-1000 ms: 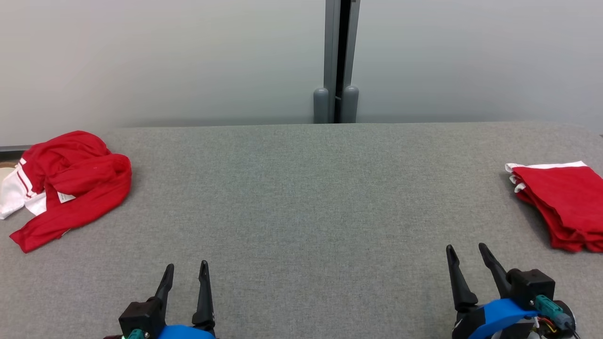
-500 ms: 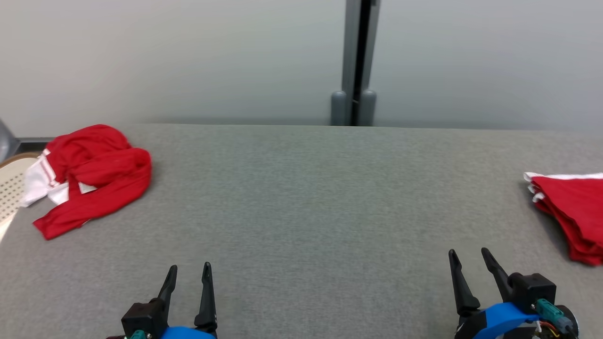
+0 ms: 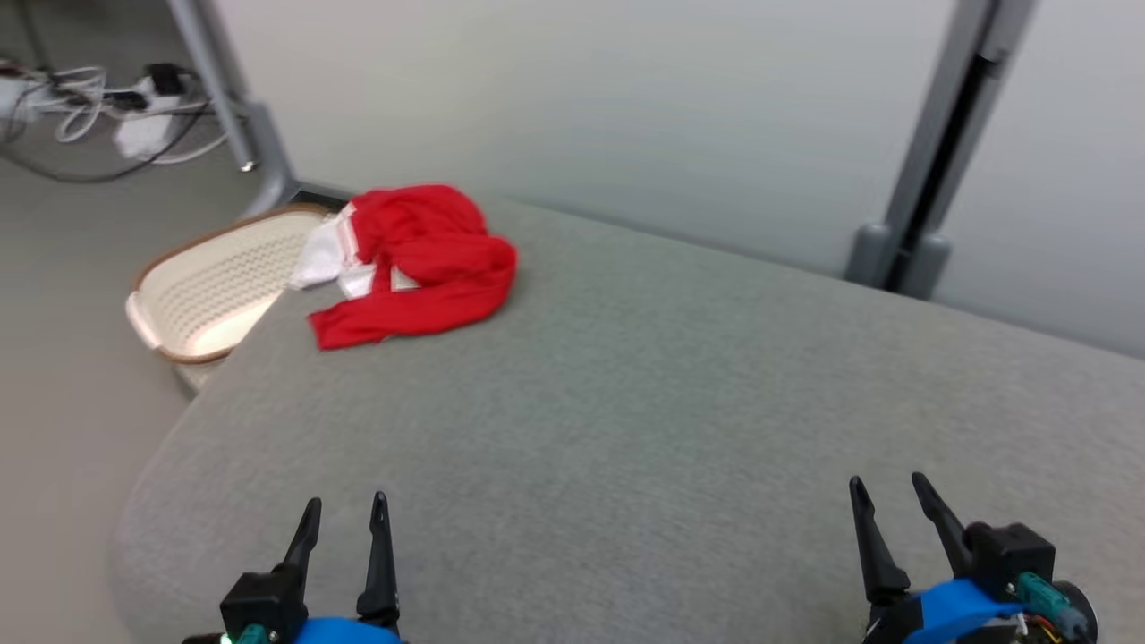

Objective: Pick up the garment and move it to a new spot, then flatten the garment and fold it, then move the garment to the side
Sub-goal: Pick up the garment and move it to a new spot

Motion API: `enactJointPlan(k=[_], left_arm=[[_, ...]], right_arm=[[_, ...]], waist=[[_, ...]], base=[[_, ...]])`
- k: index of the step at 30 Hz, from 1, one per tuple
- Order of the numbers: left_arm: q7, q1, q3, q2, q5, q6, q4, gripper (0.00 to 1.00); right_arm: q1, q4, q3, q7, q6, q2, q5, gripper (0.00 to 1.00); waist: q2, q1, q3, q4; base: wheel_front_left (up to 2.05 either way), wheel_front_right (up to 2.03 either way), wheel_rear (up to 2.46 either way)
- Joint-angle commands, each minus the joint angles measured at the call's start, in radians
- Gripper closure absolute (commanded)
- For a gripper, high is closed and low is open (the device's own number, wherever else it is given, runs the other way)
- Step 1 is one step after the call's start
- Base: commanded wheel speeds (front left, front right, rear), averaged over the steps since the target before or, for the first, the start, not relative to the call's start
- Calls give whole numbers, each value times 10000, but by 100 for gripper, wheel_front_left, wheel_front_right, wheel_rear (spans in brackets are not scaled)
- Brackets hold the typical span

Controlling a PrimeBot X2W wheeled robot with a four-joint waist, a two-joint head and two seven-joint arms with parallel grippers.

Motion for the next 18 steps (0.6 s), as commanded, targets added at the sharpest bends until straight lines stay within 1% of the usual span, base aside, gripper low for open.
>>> enactJointPlan(k=[1, 5, 9, 15, 18], left_arm=[[-30, 54, 31, 30, -8, 47, -70, 0], [-29, 125, 175, 117, -42, 103, -162, 0], [-29, 172, 235, 152, -76, 114, -275, 0], [-29, 220, 330, 136, -98, 128, -421, 0], [-29, -120, 445, 236, -37, 125, -563, 0]], right_arm=[[147, -26, -11, -17, 1, -10, -9, 0], [93, -52, 100, 24, 1, -10, 71, 0], [34, -72, 181, 69, 1, -13, 83, 0], [-129, -179, 377, 153, 1, -13, 55, 0], [-217, -321, 396, 181, 1, -16, -18, 0]], waist=[[0, -1, 402, 587], [0, -1, 387, 1232], [0, -1, 404, 1571], [0, -1, 525, 1552], [0, -1, 689, 1449]], base=[[0, 0, 0], [0, 0, 0], [0, 0, 0], [0, 0, 0], [0, 0, 0]])
